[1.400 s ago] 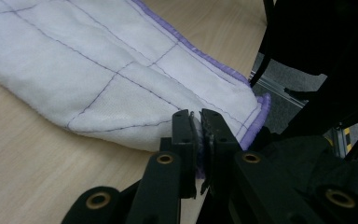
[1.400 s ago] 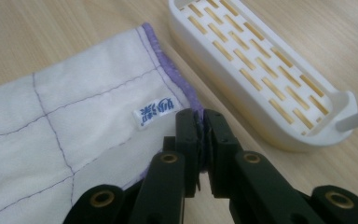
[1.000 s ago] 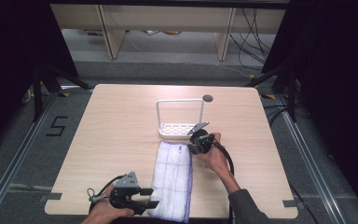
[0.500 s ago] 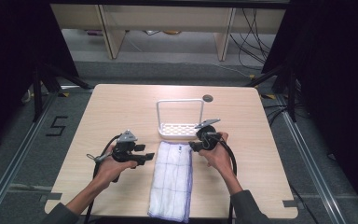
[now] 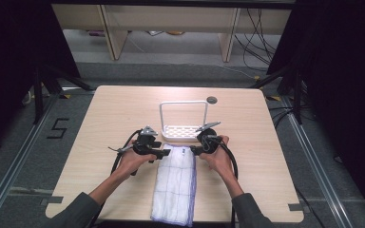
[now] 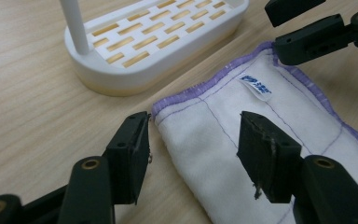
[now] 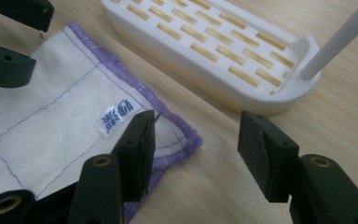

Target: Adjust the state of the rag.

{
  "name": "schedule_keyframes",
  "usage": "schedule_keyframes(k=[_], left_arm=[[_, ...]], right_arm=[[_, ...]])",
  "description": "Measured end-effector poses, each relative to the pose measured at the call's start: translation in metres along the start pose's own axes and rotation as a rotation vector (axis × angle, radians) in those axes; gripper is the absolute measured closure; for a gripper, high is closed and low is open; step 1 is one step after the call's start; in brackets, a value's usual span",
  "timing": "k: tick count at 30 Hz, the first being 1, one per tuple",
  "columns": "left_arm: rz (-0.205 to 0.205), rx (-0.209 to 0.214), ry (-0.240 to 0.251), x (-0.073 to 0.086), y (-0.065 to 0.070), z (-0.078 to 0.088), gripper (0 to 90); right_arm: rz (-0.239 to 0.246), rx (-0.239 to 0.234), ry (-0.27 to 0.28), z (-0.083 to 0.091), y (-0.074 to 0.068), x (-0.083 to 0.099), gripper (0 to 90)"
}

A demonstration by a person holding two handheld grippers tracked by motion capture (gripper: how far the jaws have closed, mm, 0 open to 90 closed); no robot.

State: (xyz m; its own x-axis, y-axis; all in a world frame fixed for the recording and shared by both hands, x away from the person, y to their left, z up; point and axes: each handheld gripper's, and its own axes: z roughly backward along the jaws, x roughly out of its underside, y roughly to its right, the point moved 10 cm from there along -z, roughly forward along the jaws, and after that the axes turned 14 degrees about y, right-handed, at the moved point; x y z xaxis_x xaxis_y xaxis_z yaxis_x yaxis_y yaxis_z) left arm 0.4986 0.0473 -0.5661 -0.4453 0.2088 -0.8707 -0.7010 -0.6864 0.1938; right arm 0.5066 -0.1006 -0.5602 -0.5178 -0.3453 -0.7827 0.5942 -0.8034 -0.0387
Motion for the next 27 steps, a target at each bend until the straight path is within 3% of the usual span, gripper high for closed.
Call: schedule_keyframes(k=[4, 10, 12, 13, 14, 16, 20, 22, 25, 27], left_arm=[[-0.018, -0.011, -0.034, 0.005, -0.006, -0.008, 45.6], [-0.070, 0.009, -0.035, 0.009, -0.006, -0.013, 61.7], [-0.092, 0.019, -0.039, 0.009, -0.003, -0.013, 66.7], [-0.100, 0.020, -0.036, 0.009, -0.003, -0.014, 68.4], [-0.103, 0.023, -0.038, 0.008, -0.003, -0.013, 70.6], [-0.104, 0.025, -0.034, 0.008, -0.002, -0.014, 74.7], [-0.097, 0.022, -0.025, 0.008, -0.002, -0.015, 77.3], [-0.101, 0.034, -0.035, 0.009, -0.003, -0.014, 78.2], [-0.107, 0.037, -0.032, 0.008, -0.002, -0.013, 79.9], [-0.107, 0.035, -0.031, 0.008, -0.002, -0.013, 80.8]], right_arm=[[0.004, -0.011, 0.001, -0.006, -0.001, 0.002, 46.7], [0.046, -0.003, -0.012, -0.016, 0.000, 0.006, 46.1], [-0.008, 0.000, -0.031, -0.017, -0.005, 0.009, 46.8], [0.009, 0.001, -0.044, -0.016, -0.003, 0.011, 47.1], [0.007, -0.019, -0.032, -0.018, -0.006, 0.010, 47.2], [0.012, -0.005, -0.032, -0.017, -0.006, 0.010, 47.8], [0.010, -0.026, -0.025, -0.018, -0.004, 0.010, 50.0], [-0.020, -0.029, -0.024, -0.018, -0.008, 0.011, 50.7], [0.041, -0.027, -0.005, -0.018, -0.005, 0.009, 52.8], [0.037, -0.026, -0.013, -0.018, -0.006, 0.010, 55.9]])
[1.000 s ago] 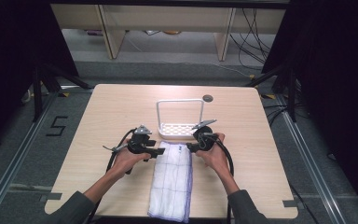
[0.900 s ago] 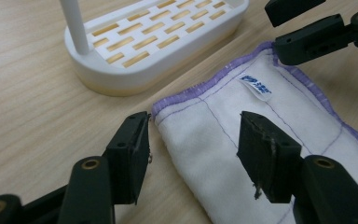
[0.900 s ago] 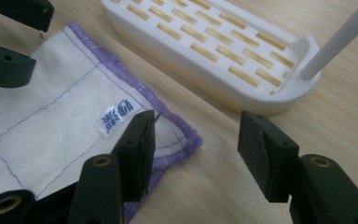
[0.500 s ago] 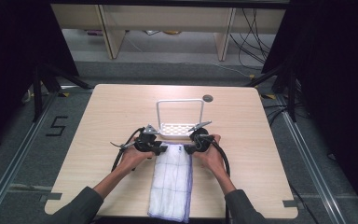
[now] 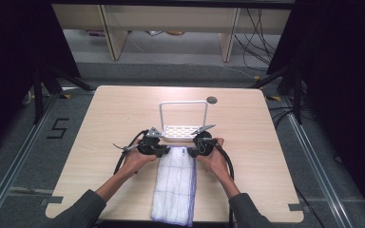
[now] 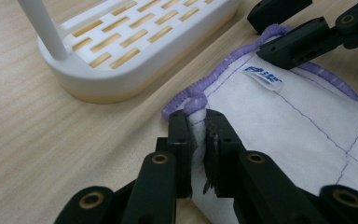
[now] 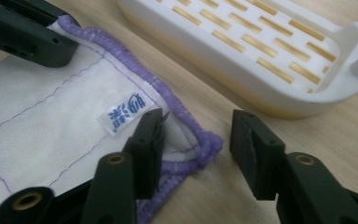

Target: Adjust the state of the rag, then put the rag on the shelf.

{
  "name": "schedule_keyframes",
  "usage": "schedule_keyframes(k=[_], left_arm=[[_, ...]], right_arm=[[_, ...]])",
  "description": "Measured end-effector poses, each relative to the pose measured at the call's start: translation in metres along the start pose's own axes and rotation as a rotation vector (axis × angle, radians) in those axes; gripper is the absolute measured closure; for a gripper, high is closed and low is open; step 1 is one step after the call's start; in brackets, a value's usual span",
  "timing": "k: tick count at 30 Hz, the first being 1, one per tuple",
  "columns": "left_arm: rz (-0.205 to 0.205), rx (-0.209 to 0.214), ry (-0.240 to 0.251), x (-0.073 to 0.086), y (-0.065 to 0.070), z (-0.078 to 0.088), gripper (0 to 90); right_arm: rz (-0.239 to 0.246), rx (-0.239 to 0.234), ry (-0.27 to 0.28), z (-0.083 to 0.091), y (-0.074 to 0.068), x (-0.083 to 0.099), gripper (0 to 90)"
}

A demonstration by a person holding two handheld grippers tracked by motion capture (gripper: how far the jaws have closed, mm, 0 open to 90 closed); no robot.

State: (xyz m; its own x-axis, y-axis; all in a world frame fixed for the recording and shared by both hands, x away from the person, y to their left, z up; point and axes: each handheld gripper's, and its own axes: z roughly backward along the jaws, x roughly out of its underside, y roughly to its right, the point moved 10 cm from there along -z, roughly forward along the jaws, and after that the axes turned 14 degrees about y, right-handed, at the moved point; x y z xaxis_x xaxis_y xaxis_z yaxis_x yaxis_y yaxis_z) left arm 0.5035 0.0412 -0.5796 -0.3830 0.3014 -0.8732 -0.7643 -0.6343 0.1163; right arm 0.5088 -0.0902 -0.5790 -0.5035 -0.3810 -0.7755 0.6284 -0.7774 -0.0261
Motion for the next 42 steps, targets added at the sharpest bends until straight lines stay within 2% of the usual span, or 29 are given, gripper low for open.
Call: schedule_keyframes(k=[1, 2, 3, 4, 7, 12, 13, 15, 16, 17, 18, 20, 21, 22, 24, 28, 29, 30, 31, 32, 34, 35, 37, 42], left_arm=[[0.000, 0.004, 0.001, 0.000, 0.000, 0.000, 81.1], [0.000, 0.005, 0.003, 0.000, 0.000, 0.000, 81.3], [-0.002, 0.006, 0.005, 0.000, 0.000, 0.000, 81.7], [-0.004, 0.007, 0.006, 0.000, 0.000, 0.000, 82.0], [-0.004, 0.007, 0.008, 0.000, 0.001, 0.000, 82.6], [0.007, 0.012, 0.011, 0.000, 0.001, 0.002, 83.2], [0.020, 0.011, 0.023, -0.001, 0.002, 0.001, 83.5], [0.018, 0.013, 0.022, -0.001, 0.001, 0.002, 83.9], [0.021, 0.017, 0.022, -0.001, 0.001, 0.002, 84.1], [0.023, 0.017, 0.023, -0.001, 0.001, 0.002, 84.2], [0.025, 0.011, 0.025, -0.002, 0.001, 0.003, 84.4], [0.026, 0.017, 0.033, -0.004, 0.002, 0.005, 84.6], [0.025, 0.018, 0.034, -0.005, 0.002, 0.006, 84.7], [0.045, 0.017, 0.056, -0.008, 0.004, 0.006, 84.8], [0.045, 0.023, 0.064, -0.009, 0.004, 0.007, 85.0], [0.042, 0.016, 0.067, -0.010, 0.004, 0.008, 85.2], [0.042, 0.016, 0.067, -0.011, 0.004, 0.008, 85.2], [0.024, 0.026, 0.053, -0.010, 0.003, 0.010, 85.2], [0.020, 0.020, 0.060, -0.011, 0.004, 0.010, 85.2], [0.031, 0.028, 0.070, -0.012, 0.006, 0.010, 85.2], [0.031, 0.026, 0.072, -0.014, 0.008, 0.012, 85.2], [0.031, 0.027, 0.079, -0.016, 0.009, 0.013, 85.2], [0.033, 0.027, 0.087, -0.018, 0.011, 0.016, 85.4], [0.030, 0.052, 0.115, -0.029, 0.018, 0.027, 85.5]], right_arm=[[-0.020, -0.005, -0.004, 0.000, -0.002, 0.000, 58.4], [-0.002, -0.011, 0.001, 0.000, -0.001, 0.000, 60.2], [-0.023, -0.026, -0.001, 0.000, -0.005, 0.000, 62.6], [-0.002, -0.038, 0.003, 0.000, -0.004, 0.000, 63.6], [-0.048, -0.032, 0.000, 0.000, -0.008, 0.001, 69.3], [-0.032, -0.064, 0.003, 0.001, -0.012, 0.001, 79.2], [-0.016, -0.068, 0.005, 0.002, -0.013, 0.001, 80.9], [0.000, -0.067, 0.011, 0.001, -0.015, 0.001, 82.8], [0.002, -0.070, -0.001, 0.003, -0.016, 0.001, 83.3], [0.028, -0.059, 0.012, 0.001, -0.015, 0.000, 83.7], [0.014, -0.057, 0.001, 0.002, -0.016, 0.001, 83.9], [0.022, -0.063, -0.001, 0.003, -0.017, 0.001, 84.1], [0.054, -0.059, 0.008, 0.003, -0.015, 0.000, 84.2], [0.043, -0.058, 0.005, 0.003, -0.016, 0.000, 84.2], [0.037, -0.061, 0.013, 0.002, -0.017, 0.000, 84.3], [0.048, -0.063, 0.009, 0.004, -0.017, -0.001, 84.4], [0.064, -0.071, 0.013, 0.004, -0.017, -0.001, 84.5], [0.059, -0.069, 0.015, 0.004, -0.017, -0.002, 84.5], [0.048, -0.062, 0.015, 0.005, -0.018, -0.002, 84.5], [0.043, -0.068, 0.012, 0.007, -0.018, -0.002, 84.5], [0.041, -0.066, 0.036, 0.006, -0.018, -0.003, 84.6], [0.040, -0.067, 0.025, 0.010, -0.018, -0.004, 84.7], [0.033, -0.072, 0.043, 0.011, -0.020, -0.006, 84.9], [0.034, -0.075, 0.057, 0.028, -0.026, -0.013, 85.2]])
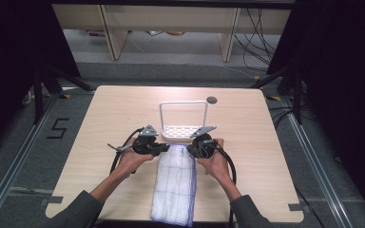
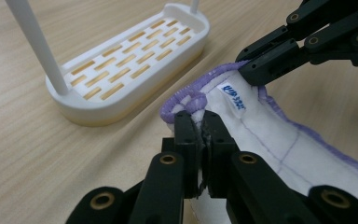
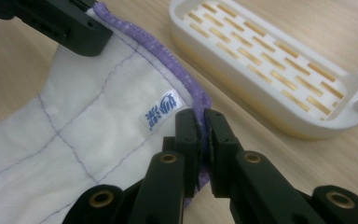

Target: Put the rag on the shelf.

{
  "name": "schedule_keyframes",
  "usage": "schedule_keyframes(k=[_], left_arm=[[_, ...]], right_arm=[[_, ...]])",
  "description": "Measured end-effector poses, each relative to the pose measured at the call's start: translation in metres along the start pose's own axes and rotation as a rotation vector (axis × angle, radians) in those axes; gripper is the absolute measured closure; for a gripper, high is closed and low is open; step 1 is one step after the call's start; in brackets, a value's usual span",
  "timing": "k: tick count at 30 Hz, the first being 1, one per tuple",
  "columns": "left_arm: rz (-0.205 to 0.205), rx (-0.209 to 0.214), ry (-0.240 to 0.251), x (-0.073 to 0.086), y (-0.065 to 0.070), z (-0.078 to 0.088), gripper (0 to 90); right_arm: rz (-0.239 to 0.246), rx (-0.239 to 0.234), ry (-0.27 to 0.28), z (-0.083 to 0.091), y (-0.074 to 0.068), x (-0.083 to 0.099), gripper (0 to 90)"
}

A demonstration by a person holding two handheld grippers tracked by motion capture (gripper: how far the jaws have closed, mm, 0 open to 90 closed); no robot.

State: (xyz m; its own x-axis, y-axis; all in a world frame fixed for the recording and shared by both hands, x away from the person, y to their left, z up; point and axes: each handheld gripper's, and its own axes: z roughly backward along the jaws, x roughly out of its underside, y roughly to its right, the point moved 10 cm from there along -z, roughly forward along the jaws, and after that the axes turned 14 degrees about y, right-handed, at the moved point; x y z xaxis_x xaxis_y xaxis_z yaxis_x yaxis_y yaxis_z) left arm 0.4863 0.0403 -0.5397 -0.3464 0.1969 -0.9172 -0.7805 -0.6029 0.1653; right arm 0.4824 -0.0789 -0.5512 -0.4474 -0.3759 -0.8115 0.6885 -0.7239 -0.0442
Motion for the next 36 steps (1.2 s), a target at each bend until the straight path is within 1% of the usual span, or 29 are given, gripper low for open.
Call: schedule_keyframes(k=[2, 4, 5, 7, 8, 9, 10, 11, 12, 13, 14, 15, 16, 17, 20, 21, 22, 23, 24, 25, 26, 27, 28, 30, 31, 32, 33, 35, 36], left_arm=[[0.001, 0.002, 0.015, -0.007, 0.006, 0.005, 85.5], [-0.016, 0.022, 0.032, -0.015, 0.014, 0.012, 85.5], [-0.020, 0.024, 0.037, -0.018, 0.017, 0.016, 85.6], [-0.028, 0.039, 0.058, -0.025, 0.024, 0.021, 85.5], [-0.032, 0.037, 0.056, -0.027, 0.026, 0.024, 85.5], [-0.033, 0.044, 0.066, -0.029, 0.028, 0.026, 85.5], [-0.033, 0.051, 0.071, -0.032, 0.030, 0.029, 85.5], [-0.025, 0.059, 0.071, -0.034, 0.032, 0.031, 85.5], [-0.007, 0.078, 0.074, -0.036, 0.035, 0.034, 85.6], [0.003, 0.084, 0.075, -0.040, 0.038, 0.037, 85.5], [-0.012, 0.078, 0.071, -0.043, 0.039, 0.039, 85.5], [-0.022, 0.078, 0.072, -0.046, 0.039, 0.041, 85.5], [-0.027, 0.075, 0.072, -0.050, 0.040, 0.045, 85.5], [-0.024, 0.075, 0.077, -0.053, 0.041, 0.047, 85.5], [-0.019, 0.099, 0.091, -0.063, 0.045, 0.054, 85.5], [-0.019, 0.097, 0.092, -0.065, 0.047, 0.056, 85.5], [-0.012, 0.113, 0.104, -0.070, 0.050, 0.058, 85.5], [-0.016, 0.127, 0.104, -0.073, 0.052, 0.061, 85.5], [-0.030, 0.127, 0.111, -0.080, 0.055, 0.064, 85.5], [-0.039, 0.135, 0.117, -0.083, 0.058, 0.067, 85.5], [-0.047, 0.129, 0.111, -0.087, 0.059, 0.069, 85.5], [-0.054, 0.140, 0.126, -0.094, 0.063, 0.073, 85.5], [-0.064, 0.141, 0.134, -0.099, 0.065, 0.075, 85.5], [-0.074, 0.138, 0.145, -0.110, 0.069, 0.079, 85.5], [-0.070, 0.139, 0.149, -0.115, 0.069, 0.080, 85.5], [-0.071, 0.127, 0.152, -0.120, 0.066, 0.079, 85.6], [-0.068, 0.115, 0.150, -0.124, 0.063, 0.079, 85.6], [-0.048, 0.113, 0.151, -0.130, 0.060, 0.078, 85.6], [-0.047, 0.111, 0.152, -0.133, 0.059, 0.077, 85.6]], right_arm=[[0.018, -0.005, 0.018, 0.006, -0.002, -0.004, 85.3], [0.024, -0.020, 0.045, 0.014, -0.008, -0.009, 85.4], [0.051, -0.025, 0.067, 0.019, -0.009, -0.012, 85.4], [0.033, -0.020, 0.091, 0.026, -0.012, -0.015, 85.5], [0.036, -0.029, 0.084, 0.032, -0.014, -0.016, 85.5], [0.037, -0.033, 0.106, 0.034, -0.015, -0.018, 85.5], [0.012, -0.035, 0.100, 0.039, -0.019, -0.018, 85.6], [0.041, -0.040, 0.120, 0.043, -0.018, -0.022, 85.6], [0.045, -0.042, 0.130, 0.046, -0.019, -0.024, 85.6], [0.016, -0.039, 0.135, 0.050, -0.022, -0.025, 85.6], [0.041, -0.052, 0.145, 0.055, -0.023, -0.030, 85.6], [0.029, -0.055, 0.147, 0.059, -0.026, -0.032, 85.6], [0.052, -0.059, 0.159, 0.061, -0.025, -0.035, 85.6], [0.046, -0.071, 0.174, 0.065, -0.028, -0.040, 85.6], [0.038, -0.073, 0.197, 0.075, -0.032, -0.050, 85.7], [0.060, -0.085, 0.217, 0.079, -0.033, -0.056, 85.7], [0.044, -0.081, 0.221, 0.083, -0.035, -0.058, 85.7], [0.051, -0.077, 0.239, 0.088, -0.036, -0.063, 85.8], [0.053, -0.082, 0.242, 0.092, -0.037, -0.065, 85.8], [0.068, -0.088, 0.263, 0.099, -0.038, -0.071, 85.8], [0.064, -0.082, 0.273, 0.102, -0.039, -0.074, 85.8], [0.058, -0.091, 0.282, 0.106, -0.041, -0.077, 85.9], [0.057, -0.084, 0.291, 0.112, -0.041, -0.081, 85.9], [0.085, -0.086, 0.314, 0.119, -0.039, -0.090, 85.9], [0.091, -0.083, 0.318, 0.122, -0.037, -0.095, 85.9], [0.068, -0.070, 0.311, 0.125, -0.036, -0.098, 85.9], [0.067, -0.064, 0.319, 0.128, -0.033, -0.104, 85.9], [0.061, -0.056, 0.318, 0.131, -0.032, -0.112, 86.0], [0.064, -0.053, 0.326, 0.132, -0.030, -0.115, 86.0]])
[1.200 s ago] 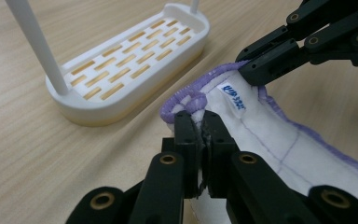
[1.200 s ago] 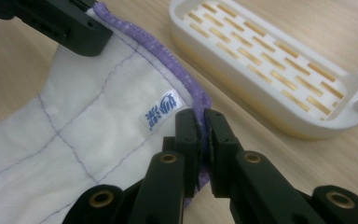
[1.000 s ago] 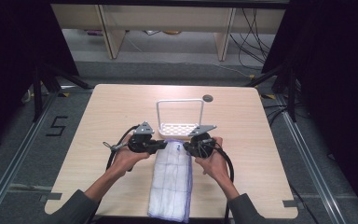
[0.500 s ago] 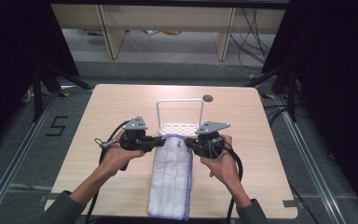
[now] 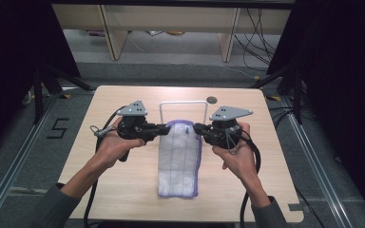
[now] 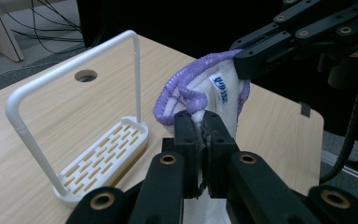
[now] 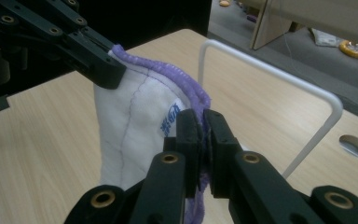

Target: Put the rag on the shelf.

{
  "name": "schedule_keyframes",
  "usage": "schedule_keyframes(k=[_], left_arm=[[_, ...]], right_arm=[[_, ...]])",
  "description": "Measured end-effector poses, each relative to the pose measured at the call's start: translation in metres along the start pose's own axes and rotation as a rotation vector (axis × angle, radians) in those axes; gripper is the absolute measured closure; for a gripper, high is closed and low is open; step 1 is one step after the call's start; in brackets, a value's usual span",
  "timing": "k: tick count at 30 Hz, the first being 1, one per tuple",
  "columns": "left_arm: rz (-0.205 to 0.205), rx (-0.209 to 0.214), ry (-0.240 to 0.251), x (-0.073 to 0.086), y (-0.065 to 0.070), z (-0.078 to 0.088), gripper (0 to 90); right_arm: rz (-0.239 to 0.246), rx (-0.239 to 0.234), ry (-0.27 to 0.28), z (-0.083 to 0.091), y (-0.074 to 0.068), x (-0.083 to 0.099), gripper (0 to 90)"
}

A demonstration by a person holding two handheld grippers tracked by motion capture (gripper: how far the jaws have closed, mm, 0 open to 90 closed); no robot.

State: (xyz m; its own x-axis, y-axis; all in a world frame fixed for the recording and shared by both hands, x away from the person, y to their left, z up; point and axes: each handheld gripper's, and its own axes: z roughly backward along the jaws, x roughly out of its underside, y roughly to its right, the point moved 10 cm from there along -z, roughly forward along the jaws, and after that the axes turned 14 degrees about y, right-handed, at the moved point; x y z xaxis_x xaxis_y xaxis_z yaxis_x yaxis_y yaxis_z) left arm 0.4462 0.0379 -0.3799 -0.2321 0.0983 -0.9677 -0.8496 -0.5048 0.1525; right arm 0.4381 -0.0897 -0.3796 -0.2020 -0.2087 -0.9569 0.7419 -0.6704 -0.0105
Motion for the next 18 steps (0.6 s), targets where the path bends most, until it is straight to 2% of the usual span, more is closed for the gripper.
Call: schedule_keyframes(k=[2, 3, 6, 7, 10, 12, 13, 14, 15, 16, 17, 18], left_arm=[[-0.011, -0.006, -0.004, -0.007, -0.003, -0.001, 85.6], [-0.005, -0.007, -0.001, -0.011, -0.003, -0.002, 85.6], [0.007, 0.001, 0.015, -0.024, -0.005, -0.002, 85.6], [0.007, 0.002, 0.015, -0.028, -0.005, -0.002, 85.6], [-0.006, -0.007, 0.024, -0.042, -0.008, 0.000, 85.6], [-0.012, -0.011, 0.030, -0.050, -0.010, 0.000, 85.6], [-0.014, -0.014, 0.032, -0.054, -0.011, -0.001, 85.6], [-0.012, -0.014, 0.044, -0.060, -0.012, -0.002, 85.6], [-0.018, -0.025, 0.044, -0.065, -0.015, -0.002, 85.6], [-0.023, -0.031, 0.045, -0.068, -0.018, -0.002, 85.6], [-0.020, -0.036, 0.046, -0.071, -0.019, -0.003, 85.6], [-0.022, -0.043, 0.050, -0.074, -0.022, -0.004, 85.6]], right_arm=[[0.000, -0.004, 0.000, 0.001, 0.002, -0.008, 86.0], [0.013, -0.007, 0.006, -0.001, 0.005, -0.014, 85.9], [-0.010, 0.004, 0.000, 0.001, 0.009, -0.024, 86.0], [0.007, 0.004, 0.006, 0.002, 0.012, -0.030, 86.0], [-0.001, 0.011, 0.015, 0.004, 0.017, -0.044, 86.0], [0.033, 0.024, 0.033, 0.004, 0.022, -0.054, 86.0], [0.024, 0.019, 0.031, 0.004, 0.023, -0.059, 86.0], [0.035, 0.029, 0.046, 0.003, 0.025, -0.063, 86.0], [0.017, 0.027, 0.048, 0.003, 0.026, -0.068, 86.0], [0.035, 0.035, 0.051, 0.002, 0.029, -0.073, 86.0], [0.020, 0.033, 0.044, 0.002, 0.030, -0.076, 86.0], [0.047, 0.037, 0.051, 0.001, 0.033, -0.079, 86.0]])
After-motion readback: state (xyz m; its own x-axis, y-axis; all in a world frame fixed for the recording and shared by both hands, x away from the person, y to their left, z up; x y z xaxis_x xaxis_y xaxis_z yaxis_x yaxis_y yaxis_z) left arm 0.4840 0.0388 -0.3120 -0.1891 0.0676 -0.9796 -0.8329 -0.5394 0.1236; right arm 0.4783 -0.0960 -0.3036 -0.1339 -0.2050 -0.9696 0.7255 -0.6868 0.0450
